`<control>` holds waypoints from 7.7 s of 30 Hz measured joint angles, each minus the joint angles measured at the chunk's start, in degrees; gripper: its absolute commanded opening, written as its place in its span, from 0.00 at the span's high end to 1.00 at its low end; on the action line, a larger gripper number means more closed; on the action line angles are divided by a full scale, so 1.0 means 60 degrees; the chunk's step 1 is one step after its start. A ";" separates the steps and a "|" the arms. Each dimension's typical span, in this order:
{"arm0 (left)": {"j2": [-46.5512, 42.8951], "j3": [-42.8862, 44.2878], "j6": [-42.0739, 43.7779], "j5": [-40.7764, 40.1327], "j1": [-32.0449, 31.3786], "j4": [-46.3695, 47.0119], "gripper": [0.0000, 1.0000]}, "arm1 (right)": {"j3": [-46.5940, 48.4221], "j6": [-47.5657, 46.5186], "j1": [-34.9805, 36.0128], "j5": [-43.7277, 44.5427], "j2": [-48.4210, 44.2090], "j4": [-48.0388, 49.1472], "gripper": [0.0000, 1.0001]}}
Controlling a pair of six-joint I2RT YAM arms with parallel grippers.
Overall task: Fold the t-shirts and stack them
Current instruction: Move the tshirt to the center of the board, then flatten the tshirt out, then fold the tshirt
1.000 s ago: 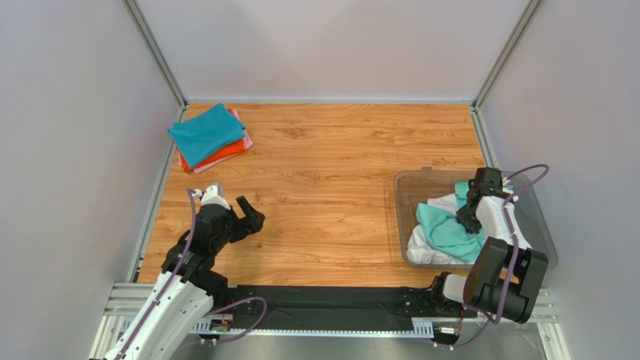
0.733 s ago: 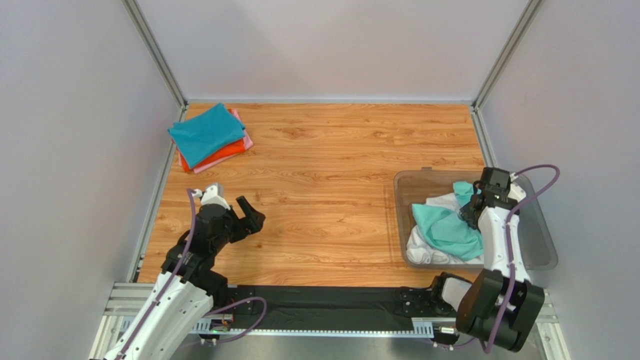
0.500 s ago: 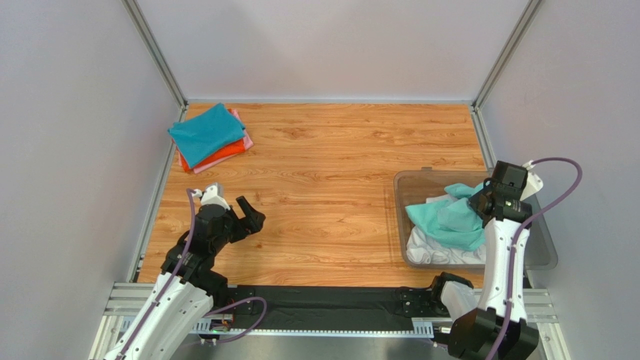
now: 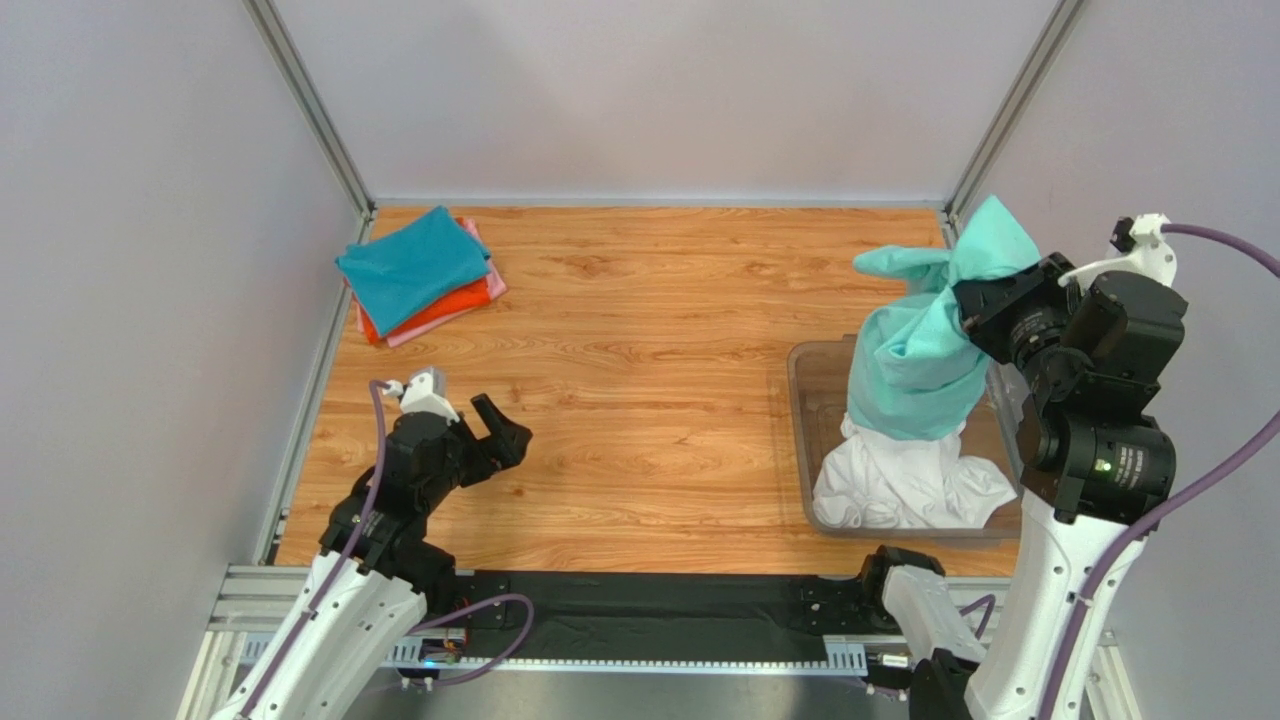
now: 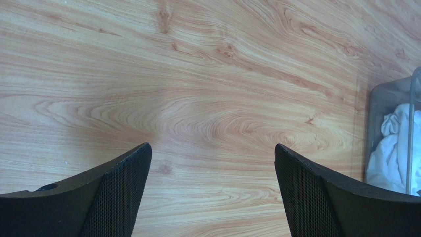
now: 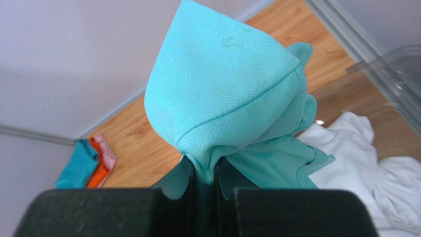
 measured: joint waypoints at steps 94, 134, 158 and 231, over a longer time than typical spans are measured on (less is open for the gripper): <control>0.9162 0.1971 -0.0397 0.2998 -0.0007 0.5734 1.00 | -0.6102 0.5147 1.5202 0.6655 0.5839 0.3464 1.00; 0.0197 0.8823 0.0863 0.0040 -0.0011 -0.0397 1.00 | 0.1224 -0.2000 1.4447 0.4554 0.1399 0.2299 0.99; 0.5482 0.4630 0.0080 -0.0576 0.2699 -0.1024 0.00 | -0.2459 -0.1818 1.0058 0.1953 0.6495 0.4248 0.00; 0.5359 0.1177 -0.1716 -0.1472 0.2645 -0.0958 0.00 | -0.6043 0.1945 1.0681 0.4102 0.4776 0.4364 0.00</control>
